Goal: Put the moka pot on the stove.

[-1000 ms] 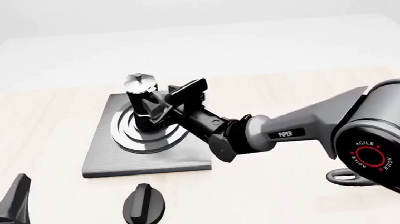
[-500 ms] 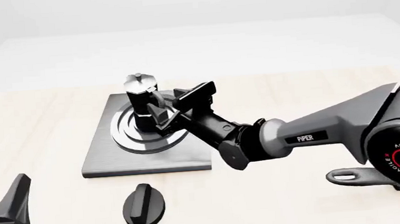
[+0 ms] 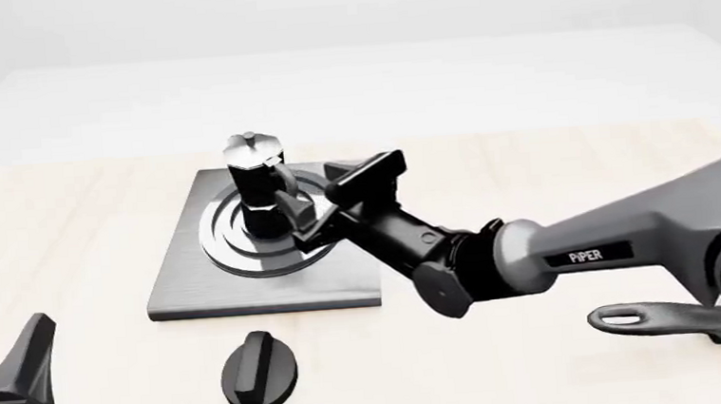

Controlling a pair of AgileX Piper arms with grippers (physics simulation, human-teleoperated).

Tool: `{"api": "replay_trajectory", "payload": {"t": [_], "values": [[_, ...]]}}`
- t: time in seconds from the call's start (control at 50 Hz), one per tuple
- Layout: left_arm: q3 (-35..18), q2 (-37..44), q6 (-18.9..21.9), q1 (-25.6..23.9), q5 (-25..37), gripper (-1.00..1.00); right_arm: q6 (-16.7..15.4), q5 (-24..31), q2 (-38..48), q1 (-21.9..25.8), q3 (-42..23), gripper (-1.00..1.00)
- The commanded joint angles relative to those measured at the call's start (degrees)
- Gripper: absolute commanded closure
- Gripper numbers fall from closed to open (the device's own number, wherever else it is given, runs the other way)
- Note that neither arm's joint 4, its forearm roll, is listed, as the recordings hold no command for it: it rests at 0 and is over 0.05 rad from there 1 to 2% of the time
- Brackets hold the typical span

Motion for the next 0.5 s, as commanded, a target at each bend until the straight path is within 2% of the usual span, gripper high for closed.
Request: {"api": "replay_trajectory", "payload": {"t": [0.02,0.5], "values": [[0.00,0.00,0.00,0.00,0.00,-1.00,0.01,-0.79,-2.26,-0.28,2.72,-1.00],[0.00,0.00,0.00,0.00,0.00,-1.00,0.34,-3.06,-6.85,-2.00,8.55,-1.00]]}}
